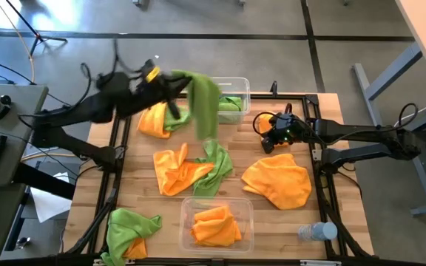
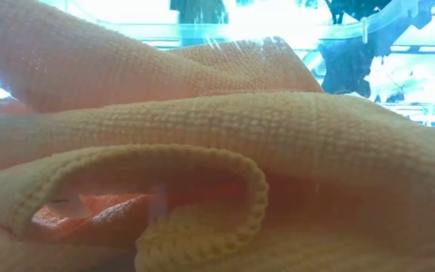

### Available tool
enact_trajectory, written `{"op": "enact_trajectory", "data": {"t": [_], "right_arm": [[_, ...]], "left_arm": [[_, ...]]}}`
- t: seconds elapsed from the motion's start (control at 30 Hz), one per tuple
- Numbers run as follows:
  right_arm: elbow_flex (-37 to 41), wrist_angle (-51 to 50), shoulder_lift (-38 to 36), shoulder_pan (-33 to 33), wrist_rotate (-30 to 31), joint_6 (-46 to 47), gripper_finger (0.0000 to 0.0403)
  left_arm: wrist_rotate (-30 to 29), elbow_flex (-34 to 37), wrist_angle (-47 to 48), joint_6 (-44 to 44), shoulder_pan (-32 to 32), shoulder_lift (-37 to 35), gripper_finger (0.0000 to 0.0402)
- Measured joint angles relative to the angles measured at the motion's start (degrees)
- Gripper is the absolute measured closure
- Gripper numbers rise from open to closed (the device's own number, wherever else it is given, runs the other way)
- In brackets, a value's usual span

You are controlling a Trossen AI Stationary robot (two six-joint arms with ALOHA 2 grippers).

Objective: Sort microfiber towel by color & place in baskets
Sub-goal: Put the green towel into the top transparent bin

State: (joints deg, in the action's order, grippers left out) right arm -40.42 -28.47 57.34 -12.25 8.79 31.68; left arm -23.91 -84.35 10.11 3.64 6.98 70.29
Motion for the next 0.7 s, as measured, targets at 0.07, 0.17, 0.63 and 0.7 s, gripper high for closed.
{"op": "enact_trajectory", "data": {"t": [0.07,0.17,0.63,0.7], "right_arm": [[0.0,0.0,0.0,0.0,-0.9,-0.2,0.0399],[0.0,0.0,0.0,0.0,-1.1,-0.3,0.0399],[0.0,-1.4,0.0,0.0,-1.0,1.3,0.0399],[0.0,-1.9,0.0,0.0,-0.7,2.0,0.0399]], "left_arm": [[3.6,-3.2,0.0,0.0,3.6,3.3,0.0401],[8.1,-8.8,0.8,0.0,8.8,8.0,0.0401],[25.0,-25.2,9.2,-0.5,23.5,27.2,0.0401],[25.4,-25.2,11.3,-0.7,23.4,28.3,0.0401]]}}
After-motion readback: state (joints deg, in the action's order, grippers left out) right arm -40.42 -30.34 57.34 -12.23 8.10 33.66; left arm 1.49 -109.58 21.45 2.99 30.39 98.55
